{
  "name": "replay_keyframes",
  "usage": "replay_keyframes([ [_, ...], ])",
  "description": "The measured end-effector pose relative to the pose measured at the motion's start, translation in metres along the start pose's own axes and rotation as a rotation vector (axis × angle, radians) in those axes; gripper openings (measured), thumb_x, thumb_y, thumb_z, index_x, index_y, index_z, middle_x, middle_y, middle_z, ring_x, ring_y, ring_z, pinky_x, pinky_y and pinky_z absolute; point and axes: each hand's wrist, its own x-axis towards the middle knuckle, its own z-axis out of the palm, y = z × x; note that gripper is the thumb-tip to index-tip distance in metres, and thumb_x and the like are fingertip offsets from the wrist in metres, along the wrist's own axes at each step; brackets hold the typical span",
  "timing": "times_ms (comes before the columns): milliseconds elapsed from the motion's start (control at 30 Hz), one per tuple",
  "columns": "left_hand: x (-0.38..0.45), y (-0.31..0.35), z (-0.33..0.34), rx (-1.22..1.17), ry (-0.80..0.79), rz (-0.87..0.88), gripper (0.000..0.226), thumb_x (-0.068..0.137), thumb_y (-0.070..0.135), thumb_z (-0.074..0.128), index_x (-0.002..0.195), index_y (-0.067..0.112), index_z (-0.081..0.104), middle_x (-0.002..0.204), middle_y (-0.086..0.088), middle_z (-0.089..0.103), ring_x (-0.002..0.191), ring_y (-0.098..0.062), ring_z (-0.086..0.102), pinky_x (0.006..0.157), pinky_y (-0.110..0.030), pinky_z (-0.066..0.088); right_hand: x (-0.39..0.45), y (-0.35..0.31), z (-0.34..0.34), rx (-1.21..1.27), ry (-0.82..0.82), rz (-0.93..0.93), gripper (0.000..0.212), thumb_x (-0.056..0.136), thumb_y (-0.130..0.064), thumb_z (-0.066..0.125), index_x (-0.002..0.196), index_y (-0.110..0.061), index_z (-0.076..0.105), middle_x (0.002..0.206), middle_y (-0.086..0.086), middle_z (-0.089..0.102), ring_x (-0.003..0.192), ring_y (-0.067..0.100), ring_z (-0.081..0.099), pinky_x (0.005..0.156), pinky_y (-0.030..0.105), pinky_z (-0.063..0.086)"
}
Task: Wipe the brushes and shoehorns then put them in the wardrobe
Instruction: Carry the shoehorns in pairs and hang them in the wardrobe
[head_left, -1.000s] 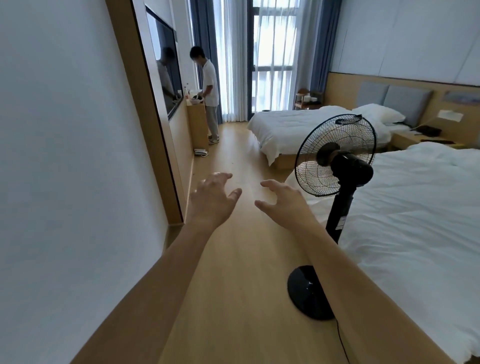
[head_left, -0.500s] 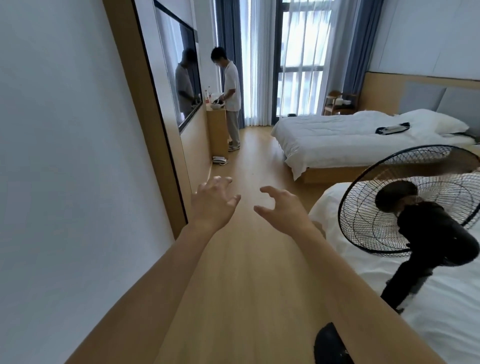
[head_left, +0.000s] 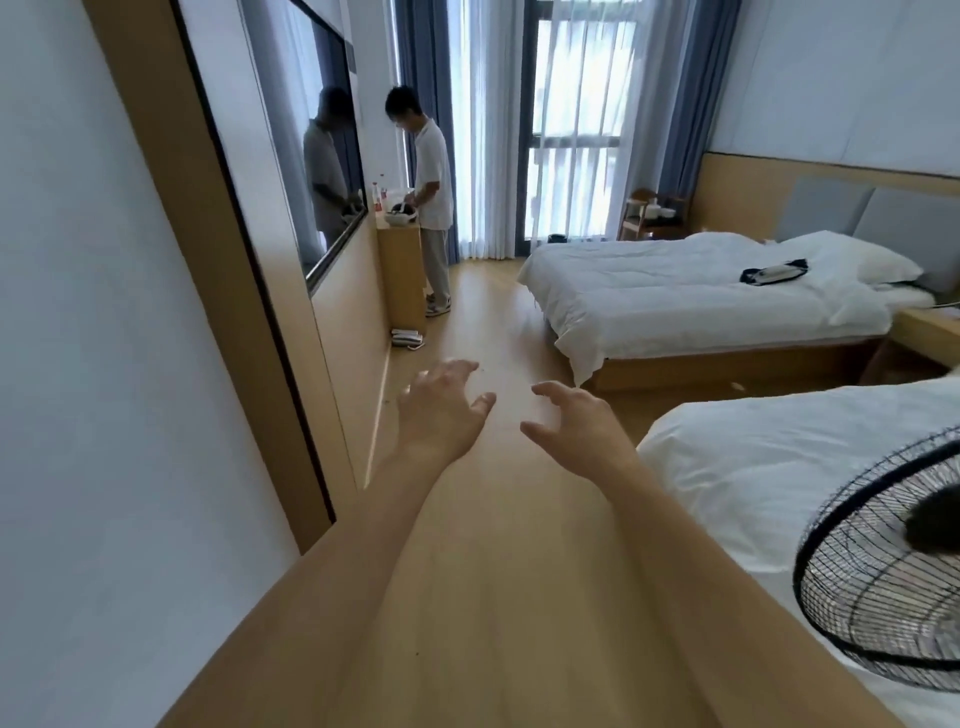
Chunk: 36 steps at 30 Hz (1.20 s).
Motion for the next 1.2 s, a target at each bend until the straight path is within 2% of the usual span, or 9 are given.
replay_keyframes([
  [267, 0.189, -0.036, 0.034, -0.044, -0.063, 0.13, 0.047, 0.091, 0.045, 0.058, 0.135, 0.027, 0.054, 0.14, 0.002, 0.053, 0.126, -0.025, 0.049, 0.102, -0.04, 0.039, 0.165, -0.009, 0.01, -0.012, 0.075, 0.129, 0.057, 0.091, -0.043, 0.066, 0.143, -0.028, 0.05, 0.141, 0.001, 0.056, 0.126, 0.02, 0.054, 0.105, 0.036, 0.045],
  [467, 0.291, -0.042, 0.076, -0.081, -0.132, 0.192, 0.048, 0.092, 0.045, 0.058, 0.136, 0.027, 0.053, 0.141, 0.002, 0.052, 0.124, -0.025, 0.051, 0.103, -0.041, 0.039, 0.257, 0.01, 0.017, -0.01, 0.112, 0.227, 0.058, 0.091, -0.041, 0.066, 0.144, -0.025, 0.049, 0.141, 0.001, 0.057, 0.129, 0.02, 0.053, 0.106, 0.037, 0.045],
  [667, 0.388, -0.048, 0.118, -0.049, -0.158, 0.229, 0.049, 0.093, 0.045, 0.057, 0.137, 0.027, 0.051, 0.143, 0.001, 0.05, 0.126, -0.028, 0.049, 0.103, -0.042, 0.037, 0.36, 0.042, 0.028, 0.027, 0.146, 0.259, 0.057, 0.09, -0.04, 0.068, 0.142, -0.023, 0.051, 0.133, 0.003, 0.062, 0.123, 0.02, 0.057, 0.103, 0.04, 0.048],
  [800, 0.468, -0.052, 0.144, -0.019, -0.146, 0.245, 0.048, 0.093, 0.044, 0.057, 0.137, 0.027, 0.052, 0.141, 0.0, 0.051, 0.125, -0.028, 0.05, 0.104, -0.043, 0.039, 0.453, 0.063, 0.037, 0.03, 0.14, 0.246, 0.059, 0.091, -0.041, 0.065, 0.145, -0.023, 0.048, 0.14, 0.006, 0.058, 0.128, 0.023, 0.053, 0.105, 0.035, 0.045],
  [967, 0.586, -0.051, 0.173, 0.024, -0.139, 0.212, 0.051, 0.093, 0.046, 0.057, 0.139, 0.027, 0.05, 0.143, 0.001, 0.05, 0.129, -0.024, 0.047, 0.106, -0.044, 0.038, 0.579, 0.089, 0.031, 0.041, 0.114, 0.249, 0.059, 0.092, -0.041, 0.064, 0.146, -0.024, 0.046, 0.141, 0.008, 0.057, 0.129, 0.027, 0.054, 0.103, 0.036, 0.045],
  [1033, 0.627, -0.047, 0.187, 0.024, -0.141, 0.209, 0.051, 0.093, 0.045, 0.058, 0.139, 0.026, 0.05, 0.144, 0.001, 0.049, 0.13, -0.024, 0.047, 0.107, -0.045, 0.038, 0.619, 0.101, 0.024, 0.062, 0.138, 0.254, 0.058, 0.092, -0.039, 0.065, 0.145, -0.024, 0.048, 0.14, 0.007, 0.058, 0.126, 0.027, 0.056, 0.103, 0.037, 0.048],
  [1200, 0.711, -0.026, 0.239, 0.016, -0.192, 0.235, 0.05, 0.093, 0.045, 0.055, 0.139, 0.029, 0.048, 0.145, 0.001, 0.047, 0.13, -0.027, 0.046, 0.107, -0.045, 0.035, 0.7, 0.148, 0.009, 0.01, 0.156, 0.283, 0.059, 0.092, -0.04, 0.065, 0.146, -0.024, 0.048, 0.142, 0.006, 0.056, 0.131, 0.026, 0.051, 0.106, 0.036, 0.041],
])
